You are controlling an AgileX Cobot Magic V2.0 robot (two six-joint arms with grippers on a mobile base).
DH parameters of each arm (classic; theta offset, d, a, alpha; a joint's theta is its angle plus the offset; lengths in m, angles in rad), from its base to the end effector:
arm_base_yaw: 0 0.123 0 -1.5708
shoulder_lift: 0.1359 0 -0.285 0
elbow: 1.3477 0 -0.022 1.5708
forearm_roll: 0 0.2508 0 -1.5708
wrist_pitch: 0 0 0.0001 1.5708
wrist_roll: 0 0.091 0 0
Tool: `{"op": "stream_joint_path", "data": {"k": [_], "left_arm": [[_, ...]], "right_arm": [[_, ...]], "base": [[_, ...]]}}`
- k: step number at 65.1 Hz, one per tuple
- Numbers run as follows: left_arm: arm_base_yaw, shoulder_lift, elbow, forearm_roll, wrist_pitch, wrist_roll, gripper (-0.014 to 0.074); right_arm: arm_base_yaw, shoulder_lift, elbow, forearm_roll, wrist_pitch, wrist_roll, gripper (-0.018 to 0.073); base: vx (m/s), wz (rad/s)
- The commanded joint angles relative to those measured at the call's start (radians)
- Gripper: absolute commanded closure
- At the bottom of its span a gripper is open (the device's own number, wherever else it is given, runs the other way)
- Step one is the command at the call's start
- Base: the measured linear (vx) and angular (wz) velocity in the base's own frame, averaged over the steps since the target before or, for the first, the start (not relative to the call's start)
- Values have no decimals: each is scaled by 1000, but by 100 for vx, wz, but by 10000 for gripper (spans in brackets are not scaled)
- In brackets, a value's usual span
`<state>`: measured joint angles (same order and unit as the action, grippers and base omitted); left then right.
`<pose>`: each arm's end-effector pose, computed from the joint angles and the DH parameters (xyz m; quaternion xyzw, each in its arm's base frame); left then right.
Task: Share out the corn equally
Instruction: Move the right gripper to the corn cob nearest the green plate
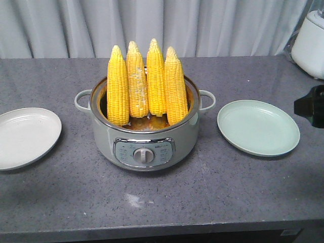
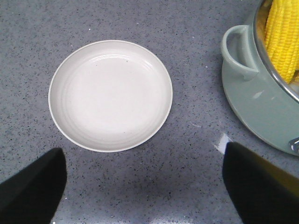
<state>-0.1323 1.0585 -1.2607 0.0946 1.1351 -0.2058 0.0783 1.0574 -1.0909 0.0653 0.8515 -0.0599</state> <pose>0.1889 -0.0173 0.4129 -0.0309 0.9334 -0.0131 0.3571 0.2080 0.0208 0.3793 -0.0534 0.9111 0.0349 0.4072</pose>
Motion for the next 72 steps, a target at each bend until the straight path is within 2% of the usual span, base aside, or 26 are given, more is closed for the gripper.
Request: {"op": "stream_joint_path", "data": {"k": [1,24,32,41,53,63,72], "left_arm": [[1,-13,-32,-4,-45,-6,-36],[1,-13,-32,-4,-38,-6,4],[1,-13,-32,-4,-38,-6,4],[1,-13,-32,-4,-38,-6,4],[1,-13,-32,-4,-37,-6,4],[1,-13,-32,-4,-37,-6,4],[1,-13,-32,-3,-38,-6,4]], "right_arm": [[-3,23,-60,77,-93,-96,-34],[-1,344,-348,453,-18,-448,-34],[-1,448,-447,522,4,-512,-28],[37,547,-551,503,20,-514,-6],[144,655,-673,403,21,-505,-3],[195,731,-752,391,9,-502,-3],[208,783,-803,393,-17,-502,-3]], "base": [[0,0],[0,0],[0,0],[0,0],[0,0],[0,0],[0,0]]}}
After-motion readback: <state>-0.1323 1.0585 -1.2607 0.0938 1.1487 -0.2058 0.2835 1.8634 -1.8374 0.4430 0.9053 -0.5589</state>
